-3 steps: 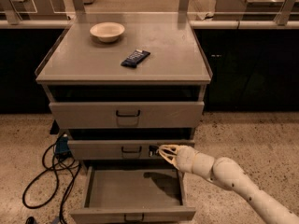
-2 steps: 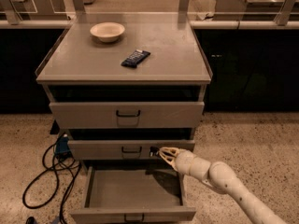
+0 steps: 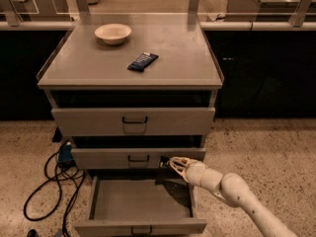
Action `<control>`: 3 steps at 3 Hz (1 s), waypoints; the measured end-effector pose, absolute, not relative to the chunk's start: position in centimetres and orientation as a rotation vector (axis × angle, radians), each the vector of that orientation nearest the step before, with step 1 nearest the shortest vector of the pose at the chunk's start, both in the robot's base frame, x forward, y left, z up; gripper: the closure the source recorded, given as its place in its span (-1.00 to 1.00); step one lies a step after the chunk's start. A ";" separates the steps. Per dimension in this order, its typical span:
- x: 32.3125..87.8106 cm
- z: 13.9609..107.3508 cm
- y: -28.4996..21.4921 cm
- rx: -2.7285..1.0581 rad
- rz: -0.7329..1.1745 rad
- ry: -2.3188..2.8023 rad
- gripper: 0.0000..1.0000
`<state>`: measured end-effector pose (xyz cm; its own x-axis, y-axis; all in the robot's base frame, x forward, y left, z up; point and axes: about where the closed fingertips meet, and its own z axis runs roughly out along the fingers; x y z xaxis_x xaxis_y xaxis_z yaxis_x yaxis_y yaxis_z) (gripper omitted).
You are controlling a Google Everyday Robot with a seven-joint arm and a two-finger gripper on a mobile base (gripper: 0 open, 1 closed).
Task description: Place rxbar chocolate into bottom drawer
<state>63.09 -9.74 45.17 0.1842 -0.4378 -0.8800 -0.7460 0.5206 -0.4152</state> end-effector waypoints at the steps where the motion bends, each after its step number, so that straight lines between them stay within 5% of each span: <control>1: 62.9 42.9 -8.7 -1.176 0.314 1.500 1.00; 3: 62.0 30.8 -8.8 -1.225 0.504 1.744 1.00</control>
Offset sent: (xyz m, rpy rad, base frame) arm -0.0167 0.0164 -0.1637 -0.1532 0.4706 0.1336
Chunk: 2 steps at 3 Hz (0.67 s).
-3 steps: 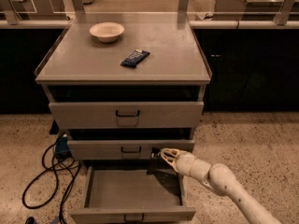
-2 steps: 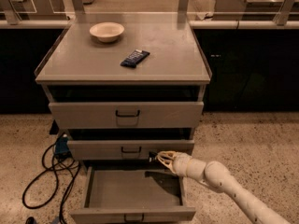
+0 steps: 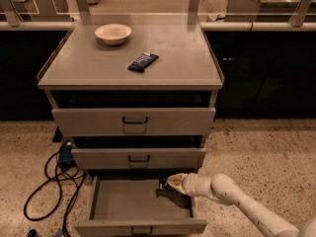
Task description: Place rxbar chocolate into bottom drawer
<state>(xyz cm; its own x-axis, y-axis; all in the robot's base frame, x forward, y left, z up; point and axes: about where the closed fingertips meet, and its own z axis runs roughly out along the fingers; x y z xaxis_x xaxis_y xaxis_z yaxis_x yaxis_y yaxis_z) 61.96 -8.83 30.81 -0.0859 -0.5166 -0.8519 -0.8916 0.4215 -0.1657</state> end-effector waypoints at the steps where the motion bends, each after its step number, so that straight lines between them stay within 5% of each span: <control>1: 62.0 30.8 -8.8 -1.225 0.504 1.744 1.00; 2: 62.3 28.0 -9.1 -1.193 0.527 1.773 1.00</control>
Offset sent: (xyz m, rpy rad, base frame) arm 0.0103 -0.0128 -0.0705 0.0381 0.0734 -0.0612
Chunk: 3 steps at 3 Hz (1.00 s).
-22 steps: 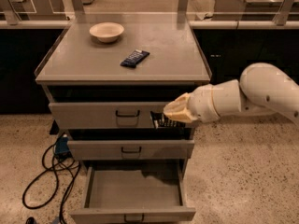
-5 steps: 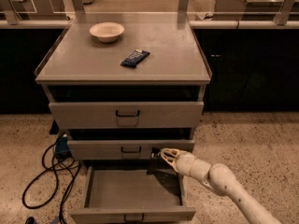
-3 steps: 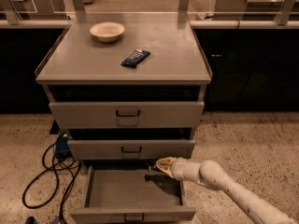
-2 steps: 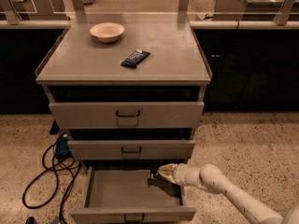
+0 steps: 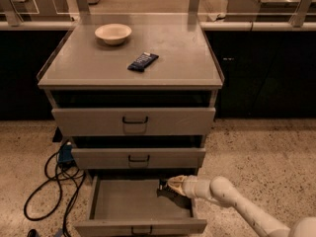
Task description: Place rxbar chocolate into bottom drawer
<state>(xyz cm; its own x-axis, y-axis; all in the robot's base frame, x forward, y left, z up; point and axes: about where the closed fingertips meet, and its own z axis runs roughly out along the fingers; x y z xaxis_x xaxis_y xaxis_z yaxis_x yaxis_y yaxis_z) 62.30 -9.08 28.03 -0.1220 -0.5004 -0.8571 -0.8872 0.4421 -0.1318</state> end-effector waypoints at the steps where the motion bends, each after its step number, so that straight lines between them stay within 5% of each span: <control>1: 62.7 23.2 -9.6 -1.126 0.569 1.835 1.00; 3: 63.6 16.3 -10.2 -1.042 0.595 1.938 1.00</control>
Offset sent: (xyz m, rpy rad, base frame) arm 0.0161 -0.0196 -0.1372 0.0511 0.1787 -0.1392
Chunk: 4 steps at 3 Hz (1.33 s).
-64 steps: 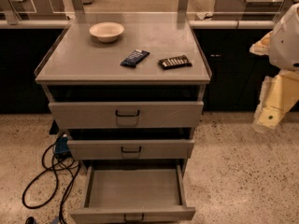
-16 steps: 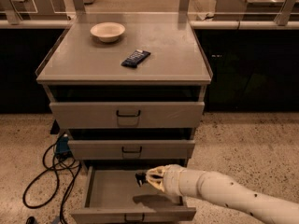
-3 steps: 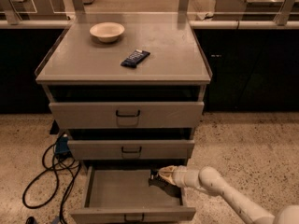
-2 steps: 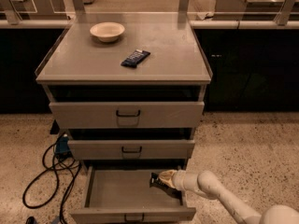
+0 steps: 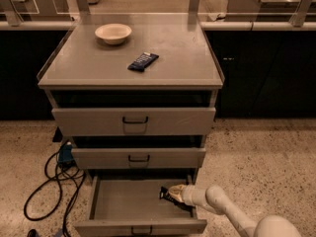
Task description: Place rxbar chocolate into bottom drawer
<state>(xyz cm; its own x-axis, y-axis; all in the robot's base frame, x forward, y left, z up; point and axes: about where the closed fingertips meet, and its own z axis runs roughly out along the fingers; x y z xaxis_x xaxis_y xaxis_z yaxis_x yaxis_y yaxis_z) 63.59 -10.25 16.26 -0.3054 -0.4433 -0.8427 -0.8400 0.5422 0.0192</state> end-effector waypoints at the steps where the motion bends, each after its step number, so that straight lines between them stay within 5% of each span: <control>1: 63.7 16.2 -10.4 -1.039 0.591 1.939 1.00; 4: 63.7 16.2 -10.4 -1.040 0.591 1.939 -0.31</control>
Offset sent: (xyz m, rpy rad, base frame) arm 0.0016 -0.0016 -0.0005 -0.0015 -0.0014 -0.0038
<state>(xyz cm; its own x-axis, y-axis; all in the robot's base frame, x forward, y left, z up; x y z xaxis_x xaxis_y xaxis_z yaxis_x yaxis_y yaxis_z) 63.75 -10.39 16.21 -0.3059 -0.4433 -0.8425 -0.8380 0.5453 0.0173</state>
